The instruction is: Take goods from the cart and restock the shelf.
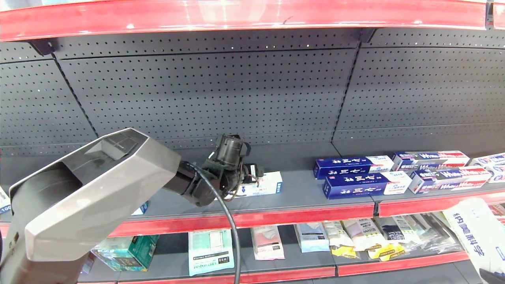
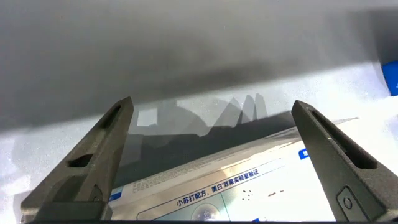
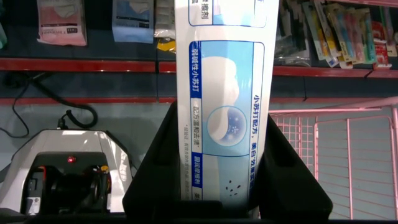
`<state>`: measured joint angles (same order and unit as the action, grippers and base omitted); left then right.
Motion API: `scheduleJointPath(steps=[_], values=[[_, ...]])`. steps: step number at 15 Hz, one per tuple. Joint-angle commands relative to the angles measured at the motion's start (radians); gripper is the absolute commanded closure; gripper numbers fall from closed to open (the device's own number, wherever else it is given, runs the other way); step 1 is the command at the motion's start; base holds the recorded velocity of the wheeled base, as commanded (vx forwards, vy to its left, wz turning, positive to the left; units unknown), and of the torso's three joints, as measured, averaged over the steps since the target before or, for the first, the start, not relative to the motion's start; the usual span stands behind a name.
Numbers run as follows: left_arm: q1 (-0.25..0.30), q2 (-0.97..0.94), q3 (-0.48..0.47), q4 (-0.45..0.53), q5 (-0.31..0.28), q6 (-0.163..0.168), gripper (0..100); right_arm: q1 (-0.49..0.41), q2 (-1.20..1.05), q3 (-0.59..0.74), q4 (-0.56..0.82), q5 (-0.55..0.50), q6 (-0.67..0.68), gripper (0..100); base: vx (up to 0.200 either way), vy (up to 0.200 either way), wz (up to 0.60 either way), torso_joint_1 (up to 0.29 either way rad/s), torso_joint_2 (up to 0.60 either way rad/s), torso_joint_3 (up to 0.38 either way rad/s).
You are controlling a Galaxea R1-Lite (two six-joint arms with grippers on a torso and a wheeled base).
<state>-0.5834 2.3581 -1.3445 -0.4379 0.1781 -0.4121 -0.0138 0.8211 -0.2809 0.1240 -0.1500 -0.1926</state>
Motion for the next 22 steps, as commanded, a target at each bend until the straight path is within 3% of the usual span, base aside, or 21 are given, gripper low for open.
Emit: scheduleJointPath(steps=[1,12,22], values=[[0.0,0.0,0.042,-0.022,0.001,0.003,0,0.0,0.001,0.0,0.0,0.0,-0.001,100,0.0,0.0,0.0,0.0,0.0,0.0],[-0.013,-0.023,0.07,-0.022,-0.014,0.001,0,0.0,0.0,0.014,0.0,0.0,-0.001,100,0.0,0.0,0.0,0.0,0.0,0.0],[-0.021,-0.066,0.169,-0.025,-0.045,0.001,0,0.0,0.001,0.015,0.0,0.001,-0.001,100,0.0,0.0,0.0,0.0,0.0,0.0]])
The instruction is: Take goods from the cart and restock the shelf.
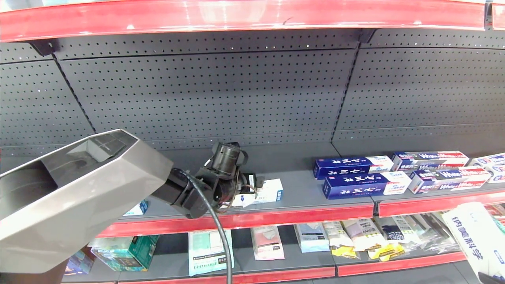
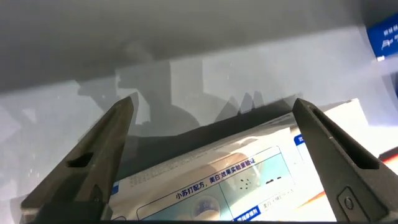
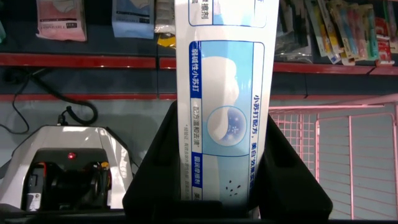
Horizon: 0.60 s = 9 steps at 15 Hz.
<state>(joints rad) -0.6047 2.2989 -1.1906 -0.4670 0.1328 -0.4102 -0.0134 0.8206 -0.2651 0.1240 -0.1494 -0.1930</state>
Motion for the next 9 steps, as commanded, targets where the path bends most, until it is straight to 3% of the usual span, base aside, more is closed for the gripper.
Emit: scheduleJointPath(steps=[1,9], values=[[0.0,-0.009,0.029,0.002,-0.002,-0.001,0,0.0,0.002,0.001,0.0,-0.001,0.0,100,0.0,0.0,0.0,0.0,0.0,0.0],[0.0,-0.03,0.066,0.002,-0.005,-0.001,0,0.0,0.002,0.001,0.0,-0.001,0.0,100,0.0,0.0,0.0,0.0,0.0,0.0]])
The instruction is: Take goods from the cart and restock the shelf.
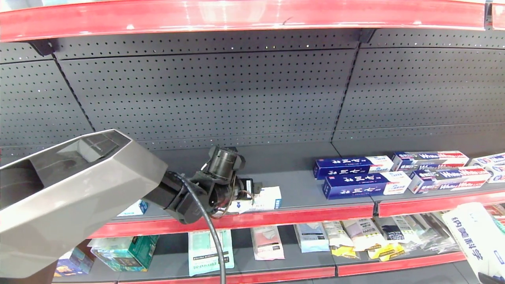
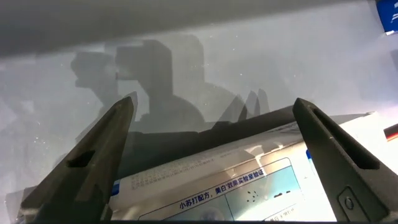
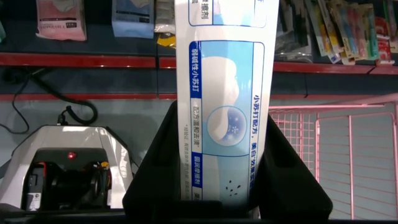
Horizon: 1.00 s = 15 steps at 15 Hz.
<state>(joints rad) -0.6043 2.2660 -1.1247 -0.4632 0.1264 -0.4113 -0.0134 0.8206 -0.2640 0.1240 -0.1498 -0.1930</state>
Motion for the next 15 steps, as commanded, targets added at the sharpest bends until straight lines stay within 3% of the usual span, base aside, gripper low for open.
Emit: scheduleJointPath(steps=[1,15], values=[[0.0,0.003,0.002,-0.002,-0.004,0.0,0,0.0,0.002,0.0,0.0,-0.001,0.0,100,0.0,0.0,0.0,0.0,0.0,0.0],[-0.011,-0.032,0.009,0.0,-0.011,0.002,0,0.001,0.0,0.012,0.0,-0.001,0.0,100,0.0,0.0,0.0,0.0,0.0,0.0]])
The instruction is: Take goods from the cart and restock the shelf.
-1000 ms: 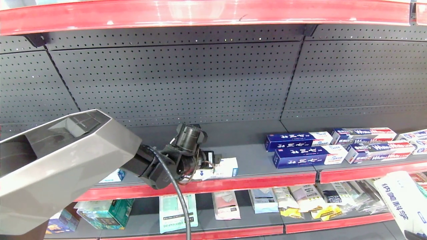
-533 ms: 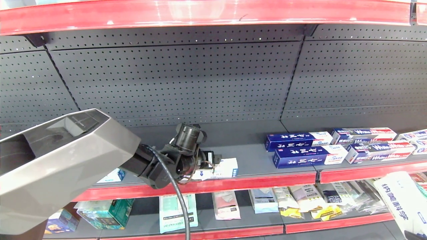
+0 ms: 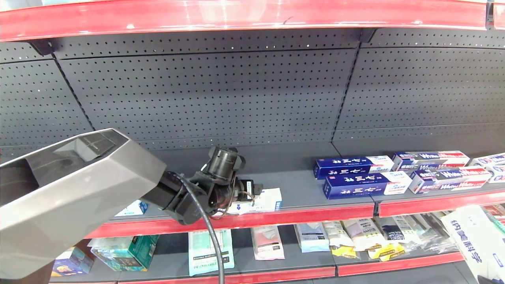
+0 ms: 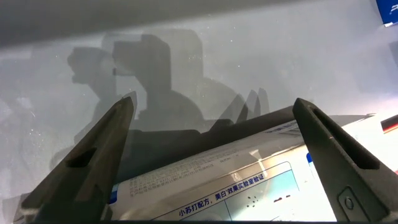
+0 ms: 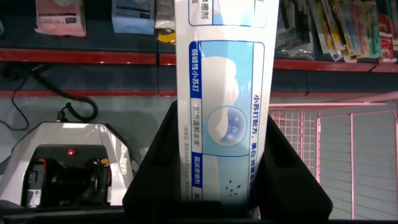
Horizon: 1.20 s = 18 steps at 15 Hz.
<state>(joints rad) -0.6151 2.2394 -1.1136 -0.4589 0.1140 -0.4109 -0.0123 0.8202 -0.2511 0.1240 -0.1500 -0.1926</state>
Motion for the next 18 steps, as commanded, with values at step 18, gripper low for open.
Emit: scheduleJointPath(steps=[18], values=[[0.014,-0.098,0.049,-0.001,-0.001,0.0,0,0.002,-0.001,0.01,0.0,-0.002,-0.013,100,0.0,0.0,0.0,0.0,0.0,0.0]])
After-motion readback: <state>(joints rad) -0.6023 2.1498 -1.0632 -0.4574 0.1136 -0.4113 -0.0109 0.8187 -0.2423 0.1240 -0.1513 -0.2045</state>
